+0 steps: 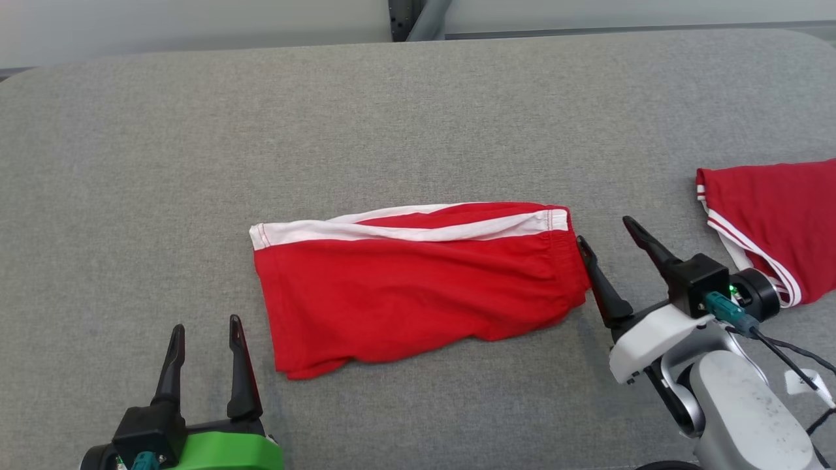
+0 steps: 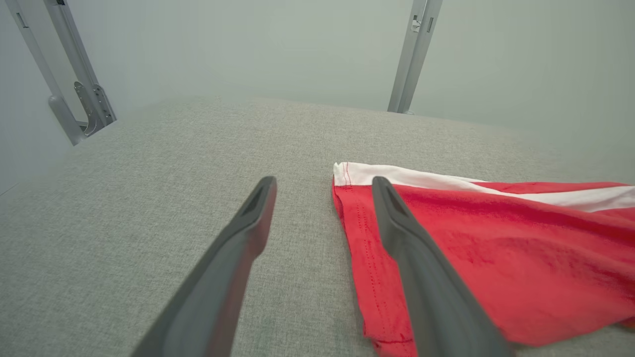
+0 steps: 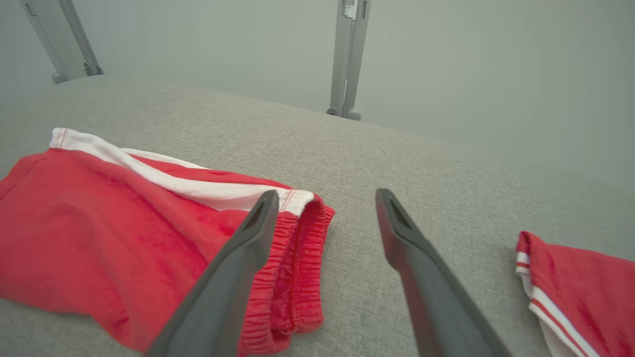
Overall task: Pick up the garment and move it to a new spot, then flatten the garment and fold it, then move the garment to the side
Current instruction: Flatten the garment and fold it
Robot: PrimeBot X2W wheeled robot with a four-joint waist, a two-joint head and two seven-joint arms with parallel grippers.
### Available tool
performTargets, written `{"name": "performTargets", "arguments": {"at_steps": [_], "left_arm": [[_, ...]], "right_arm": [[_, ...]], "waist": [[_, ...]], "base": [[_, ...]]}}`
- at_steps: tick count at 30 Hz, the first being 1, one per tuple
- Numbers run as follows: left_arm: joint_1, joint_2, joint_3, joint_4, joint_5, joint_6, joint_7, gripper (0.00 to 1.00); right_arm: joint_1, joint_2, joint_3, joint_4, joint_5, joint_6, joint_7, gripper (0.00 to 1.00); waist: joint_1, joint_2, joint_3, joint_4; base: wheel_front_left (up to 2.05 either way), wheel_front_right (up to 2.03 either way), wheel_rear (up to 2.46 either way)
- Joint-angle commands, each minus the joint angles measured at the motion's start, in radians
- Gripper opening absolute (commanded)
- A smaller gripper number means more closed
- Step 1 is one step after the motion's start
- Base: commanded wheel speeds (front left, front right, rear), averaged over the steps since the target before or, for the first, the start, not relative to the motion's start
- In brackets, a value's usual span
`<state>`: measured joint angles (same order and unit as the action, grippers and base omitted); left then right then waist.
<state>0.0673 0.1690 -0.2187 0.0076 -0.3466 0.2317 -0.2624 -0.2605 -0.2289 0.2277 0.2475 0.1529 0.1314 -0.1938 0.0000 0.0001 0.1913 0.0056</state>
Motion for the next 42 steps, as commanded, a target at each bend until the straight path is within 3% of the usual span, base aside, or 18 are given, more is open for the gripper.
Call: {"name": "performTargets", "arguments": {"at_steps": [1,6,13,20,28,29,30,31,36,42], "left_arm": [[0.005,-0.025,0.020,0.005,0.028,-0.024,-0.002,1.00],[-0.014,-0.082,0.059,0.026,0.079,-0.092,-0.002,1.00],[-0.023,-0.111,0.115,0.048,0.109,-0.149,-0.003,1.00],[-0.028,-0.118,0.135,0.053,0.127,-0.171,-0.003,1.00],[-0.039,-0.118,0.103,0.061,0.104,-0.166,-0.003,1.00],[-0.038,-0.119,0.101,0.062,0.104,-0.165,-0.003,1.00],[-0.038,-0.119,0.099,0.062,0.103,-0.164,-0.003,1.00],[-0.038,-0.119,0.097,0.062,0.102,-0.163,-0.003,1.00],[-0.025,-0.118,0.094,0.080,0.102,-0.169,-0.003,1.00],[-0.012,-0.118,0.104,0.105,0.114,-0.192,-0.003,1.00]], "right_arm": [[-0.028,-0.003,0.023,0.043,0.006,-0.002,0.012,1.00],[-0.103,-0.009,0.050,0.177,0.016,-0.002,0.018,1.00],[-0.159,-0.019,0.083,0.330,0.059,-0.002,0.005,1.00],[-0.205,-0.031,0.150,0.423,0.152,-0.002,0.008,1.00],[-0.232,-0.047,0.300,0.457,0.411,-0.001,0.127,1.00],[-0.234,-0.052,0.320,0.449,0.451,-0.001,0.139,0.87],[-0.238,-0.058,0.334,0.441,0.492,-0.001,0.146,0.47],[-0.240,-0.066,0.348,0.434,0.532,-0.001,0.158,0.00],[-0.239,-0.150,0.389,0.400,0.717,-0.002,0.214,0.00],[-0.246,-0.314,0.364,0.406,0.849,-0.002,0.251,0.00]], "waist": [[0.0000,-0.0001,0.010,0.022],[0.0000,-0.0001,0.025,0.056],[0.0000,-0.0001,0.046,0.078],[0.0000,-0.0001,0.052,0.081],[0.0000,-0.0001,0.047,0.084],[0.0000,-0.0001,0.045,0.084],[0.0000,-0.0001,0.044,0.085],[0.0000,-0.0001,0.043,0.085],[0.0000,-0.0001,0.024,0.082],[0.0000,-0.0001,-0.017,0.073]], "base": [[0.00,0.00,0.00],[0.00,0.00,0.00],[0.00,0.00,0.00],[0.00,0.00,0.00],[0.00,0.00,0.00],[0.00,0.00,0.00],[0.00,0.00,0.00],[0.00,0.00,0.00],[0.00,0.00,0.00],[0.00,0.00,0.00]]}}
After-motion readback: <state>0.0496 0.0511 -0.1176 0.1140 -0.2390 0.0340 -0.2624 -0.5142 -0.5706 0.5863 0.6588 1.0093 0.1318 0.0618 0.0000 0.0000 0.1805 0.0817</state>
